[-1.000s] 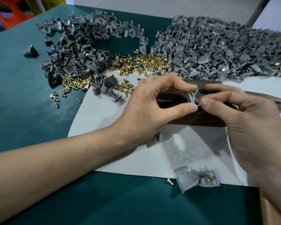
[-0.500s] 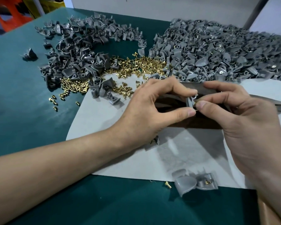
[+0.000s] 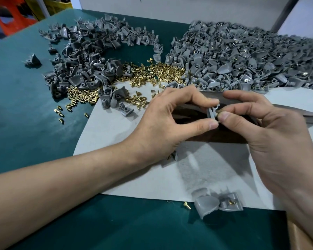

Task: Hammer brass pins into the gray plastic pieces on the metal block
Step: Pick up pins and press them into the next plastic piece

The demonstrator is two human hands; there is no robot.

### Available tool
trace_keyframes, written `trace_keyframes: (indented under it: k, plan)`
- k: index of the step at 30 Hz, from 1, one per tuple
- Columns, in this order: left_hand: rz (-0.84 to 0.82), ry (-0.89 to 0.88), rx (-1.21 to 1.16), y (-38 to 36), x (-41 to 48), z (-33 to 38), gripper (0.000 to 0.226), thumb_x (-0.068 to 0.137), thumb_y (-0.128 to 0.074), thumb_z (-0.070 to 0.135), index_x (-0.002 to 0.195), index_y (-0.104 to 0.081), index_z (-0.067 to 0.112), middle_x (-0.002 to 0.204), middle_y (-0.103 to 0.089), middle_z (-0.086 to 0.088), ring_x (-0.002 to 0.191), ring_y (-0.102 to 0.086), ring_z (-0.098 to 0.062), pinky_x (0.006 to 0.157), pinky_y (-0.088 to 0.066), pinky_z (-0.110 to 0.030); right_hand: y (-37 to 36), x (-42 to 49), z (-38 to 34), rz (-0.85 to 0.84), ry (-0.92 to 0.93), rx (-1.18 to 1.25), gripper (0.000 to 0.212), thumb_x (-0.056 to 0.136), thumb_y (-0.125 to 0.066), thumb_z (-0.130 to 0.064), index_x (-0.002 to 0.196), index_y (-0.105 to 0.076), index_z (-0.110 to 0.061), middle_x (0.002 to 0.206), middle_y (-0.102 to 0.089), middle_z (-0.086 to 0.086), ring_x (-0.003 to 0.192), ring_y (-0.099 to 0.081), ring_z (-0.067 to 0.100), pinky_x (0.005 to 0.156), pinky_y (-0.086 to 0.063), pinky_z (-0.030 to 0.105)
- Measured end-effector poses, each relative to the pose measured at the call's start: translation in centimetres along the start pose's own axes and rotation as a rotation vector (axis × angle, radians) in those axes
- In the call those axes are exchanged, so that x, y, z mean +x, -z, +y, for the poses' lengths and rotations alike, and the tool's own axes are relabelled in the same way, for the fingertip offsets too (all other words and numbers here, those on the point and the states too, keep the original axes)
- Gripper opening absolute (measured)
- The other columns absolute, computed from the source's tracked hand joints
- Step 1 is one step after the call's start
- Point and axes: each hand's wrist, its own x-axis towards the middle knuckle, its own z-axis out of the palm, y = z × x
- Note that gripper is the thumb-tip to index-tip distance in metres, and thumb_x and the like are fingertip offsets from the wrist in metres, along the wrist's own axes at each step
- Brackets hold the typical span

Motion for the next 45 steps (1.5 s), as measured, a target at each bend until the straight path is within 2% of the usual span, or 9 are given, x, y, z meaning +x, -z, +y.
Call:
trace_keyframes:
  k: [5, 20, 26, 29, 31, 33, 37, 41, 45]
  plan:
    - [-0.006, 0.000, -0.002, 0.01, -0.02, 0.05, 0.024, 0.075, -0.077, 0.026, 0.096, -0.067, 0.033, 0.103, -0.066, -0.007, 0.102, -0.061, -0.027, 0.088, -0.052, -0.037, 0.08, 0.02, 0.16, -0.003, 0.000, -0.003, 0.010, 0.058, -0.072, -0.032, 0.066, -0.076, -0.027, 0.110, -0.068, -0.010, 0.108, -0.059, -0.001, 0.076, -0.046, 0.007]
    - [0.008, -0.017, -0.001, -0.11, -0.01, 0.27, 0.026, 0.074, -0.078, 0.022, 0.095, -0.067, 0.033, 0.104, -0.067, -0.006, 0.105, -0.060, -0.025, 0.090, -0.050, -0.027, -0.09, -0.13, 0.22, 0.016, 0.065, -0.074, 0.008, 0.062, -0.071, -0.037, 0.068, -0.074, -0.035, 0.105, -0.067, -0.016, 0.106, -0.059, 0.000, 0.079, -0.046, 0.010]
    - [0.006, -0.028, 0.012, -0.25, 0.05, 0.37, 0.026, 0.074, -0.079, 0.021, 0.096, -0.067, 0.030, 0.103, -0.069, 0.002, 0.106, -0.060, -0.029, 0.092, -0.051, -0.046, -0.09, -0.16, 0.34, 0.014, 0.069, -0.063, 0.007, 0.063, -0.071, -0.035, 0.069, -0.075, -0.034, 0.103, -0.067, -0.016, 0.105, -0.059, -0.001, 0.080, -0.044, 0.008]
    - [0.004, -0.025, 0.019, -0.16, 0.00, 0.37, 0.026, 0.074, -0.079, 0.022, 0.096, -0.067, 0.031, 0.104, -0.068, 0.002, 0.106, -0.060, -0.029, 0.092, -0.050, -0.049, -0.10, -0.24, 0.40, 0.007, 0.065, -0.046, 0.009, 0.062, -0.073, -0.035, 0.071, -0.075, -0.032, 0.104, -0.068, -0.012, 0.106, -0.060, 0.001, 0.079, -0.045, 0.008]
    - [0.001, -0.016, 0.016, -0.12, -0.03, 0.33, 0.026, 0.075, -0.079, 0.023, 0.096, -0.067, 0.033, 0.105, -0.068, 0.001, 0.106, -0.059, -0.030, 0.091, -0.050, -0.050, -0.04, -0.25, 0.59, 0.022, 0.053, -0.028, 0.010, 0.062, -0.081, -0.029, 0.070, -0.076, -0.031, 0.102, -0.069, -0.009, 0.106, -0.061, 0.002, 0.078, -0.046, 0.009]
    - [0.007, -0.007, 0.011, -0.16, 0.01, 0.30, 0.025, 0.075, -0.078, 0.023, 0.095, -0.067, 0.033, 0.106, -0.068, -0.004, 0.106, -0.060, -0.031, 0.091, -0.050, -0.050, 0.00, -0.24, 0.77, 0.045, 0.041, 0.014, 0.011, 0.066, -0.076, -0.020, 0.069, -0.077, -0.030, 0.100, -0.070, -0.008, 0.105, -0.062, 0.002, 0.077, -0.047, 0.009]
    - [0.013, -0.001, 0.003, -0.14, 0.04, 0.24, 0.024, 0.075, -0.078, 0.023, 0.093, -0.067, 0.033, 0.104, -0.068, -0.006, 0.104, -0.060, -0.028, 0.090, -0.051, -0.049, -0.02, -0.25, 0.86, 0.068, 0.019, 0.077, 0.016, 0.068, -0.068, -0.018, 0.073, -0.078, -0.030, 0.101, -0.070, -0.008, 0.106, -0.062, 0.003, 0.082, -0.050, 0.014]
    - [0.007, 0.010, -0.006, -0.10, 0.00, 0.11, 0.024, 0.075, -0.078, 0.024, 0.093, -0.068, 0.035, 0.106, -0.067, -0.005, 0.105, -0.060, -0.028, 0.089, -0.052, -0.046, -0.09, -0.26, 0.68, 0.090, 0.011, 0.068, 0.013, 0.068, -0.070, -0.019, 0.071, -0.077, -0.030, 0.100, -0.071, -0.009, 0.104, -0.062, 0.003, 0.087, -0.048, 0.019]
    - [0.005, 0.008, -0.002, -0.04, 0.00, 0.06, 0.023, 0.075, -0.078, 0.025, 0.094, -0.068, 0.035, 0.105, -0.067, -0.005, 0.105, -0.061, -0.026, 0.090, -0.052, -0.040, -0.06, -0.43, 0.40, 0.086, 0.009, 0.001, 0.012, 0.069, -0.078, -0.016, 0.070, -0.076, -0.027, 0.101, -0.070, -0.009, 0.104, -0.062, 0.002, 0.086, -0.048, 0.014]
